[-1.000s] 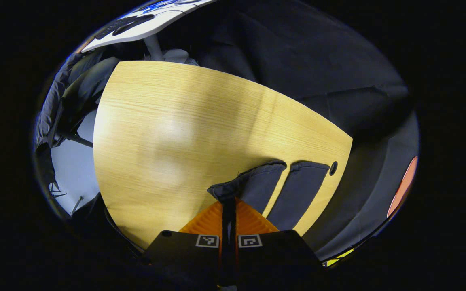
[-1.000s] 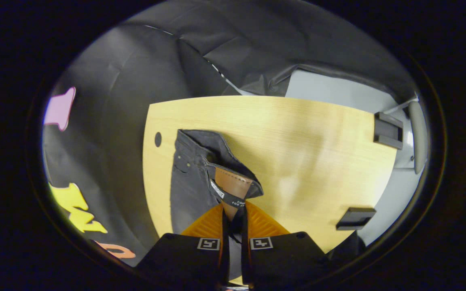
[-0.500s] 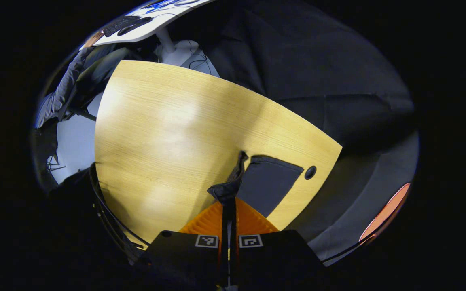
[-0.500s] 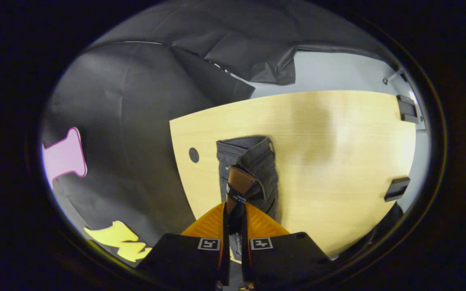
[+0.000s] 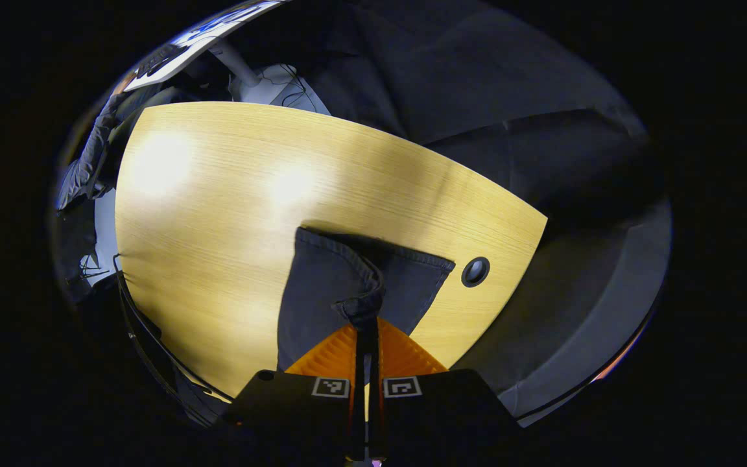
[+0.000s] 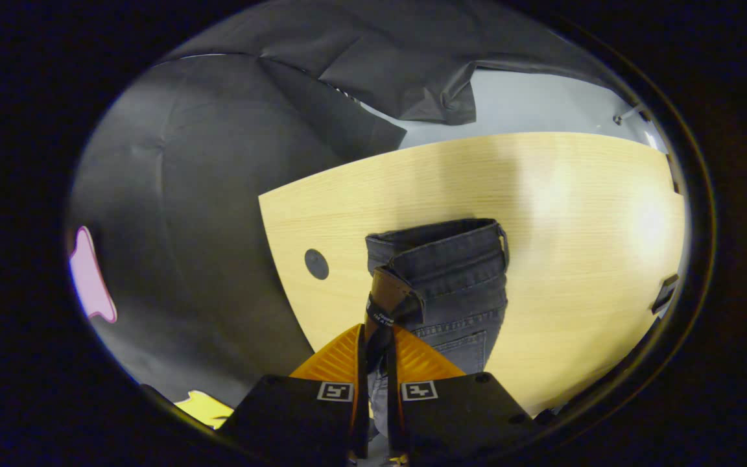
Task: Grasp the waist and the cuffs of the jeans and fold them to make the two legs overlap; first hold the waist and fold one-third of the jeans toward the cuffs, then hold the cuffs and fold the remaining one-third in the same direction to finish folding.
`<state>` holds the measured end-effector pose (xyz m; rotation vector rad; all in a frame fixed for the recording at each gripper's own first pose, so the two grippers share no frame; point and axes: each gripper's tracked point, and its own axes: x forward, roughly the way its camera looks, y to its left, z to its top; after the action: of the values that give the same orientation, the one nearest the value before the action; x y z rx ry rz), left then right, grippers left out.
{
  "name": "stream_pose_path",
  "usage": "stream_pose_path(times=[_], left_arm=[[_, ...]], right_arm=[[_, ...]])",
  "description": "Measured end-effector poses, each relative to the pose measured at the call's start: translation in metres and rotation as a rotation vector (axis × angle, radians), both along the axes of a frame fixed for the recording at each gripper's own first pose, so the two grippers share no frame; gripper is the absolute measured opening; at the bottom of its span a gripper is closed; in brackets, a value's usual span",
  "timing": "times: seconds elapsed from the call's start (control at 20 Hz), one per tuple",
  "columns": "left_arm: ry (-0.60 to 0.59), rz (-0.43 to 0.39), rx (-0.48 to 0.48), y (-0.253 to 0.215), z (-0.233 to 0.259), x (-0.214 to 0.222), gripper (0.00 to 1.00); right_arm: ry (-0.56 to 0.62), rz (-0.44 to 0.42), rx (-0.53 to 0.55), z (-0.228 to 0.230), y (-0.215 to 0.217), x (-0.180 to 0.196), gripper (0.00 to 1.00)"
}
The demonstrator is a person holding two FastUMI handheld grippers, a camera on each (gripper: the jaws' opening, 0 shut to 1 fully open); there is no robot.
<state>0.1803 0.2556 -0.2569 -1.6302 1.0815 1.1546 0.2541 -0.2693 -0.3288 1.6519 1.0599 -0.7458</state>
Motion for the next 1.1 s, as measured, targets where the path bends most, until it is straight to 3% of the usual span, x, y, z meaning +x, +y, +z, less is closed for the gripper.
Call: stream_pose_path(times=[0.05, 0.35, 0.4, 0.45, 0.6, 0.65, 0.7, 0.75, 0.85, 0.9, 1.1], left_arm=[[0.012, -0.015, -0.003, 0.001, -0.011, 0.011, 0.05], [0.007, -0.137, 0.007, 0.005, -0.069, 0.071, 0.09], [0.015, -0.151, 0.007, 0.008, -0.075, 0.069, 0.12], [0.032, -0.172, -0.008, 0.006, -0.079, 0.066, 0.23], [0.090, -0.225, -0.044, 0.002, -0.080, 0.053, 0.30], [0.092, -0.239, -0.040, 0.002, -0.079, 0.053, 0.51], [0.080, -0.249, -0.028, 0.003, -0.075, 0.055, 0.42], [0.075, -0.266, -0.021, 0.005, -0.070, 0.056, 0.61], [0.062, -0.297, 0.007, 0.008, -0.060, 0.058, 0.80], [0.043, -0.306, 0.017, 0.008, -0.052, 0.060, 1.00], [-0.129, -0.380, 0.058, -0.014, 0.009, 0.070, 0.97]], right_arm=[[0.005, -0.001, 0.005, -0.009, 0.002, 0.008, 0.17], [0.024, -0.027, 0.013, -0.050, 0.007, 0.028, 0.12], [0.021, -0.016, 0.010, -0.052, 0.010, 0.029, 0.12], [0.022, -0.003, -0.001, -0.053, 0.010, 0.030, 0.12], [0.015, 0.019, -0.020, -0.051, 0.008, 0.031, 0.19], [0.003, 0.011, -0.026, -0.050, 0.009, 0.034, 0.22], [-0.007, 0.007, -0.031, -0.049, 0.010, 0.035, 0.22], [-0.019, 0.007, -0.036, -0.044, 0.008, 0.034, 0.34], [-0.029, 0.028, -0.066, -0.035, 0.007, 0.032, 0.56], [-0.032, 0.045, -0.084, -0.030, 0.009, 0.031, 0.67], [-0.095, 0.195, -0.246, 0.003, 0.009, 0.022, 0.95]])
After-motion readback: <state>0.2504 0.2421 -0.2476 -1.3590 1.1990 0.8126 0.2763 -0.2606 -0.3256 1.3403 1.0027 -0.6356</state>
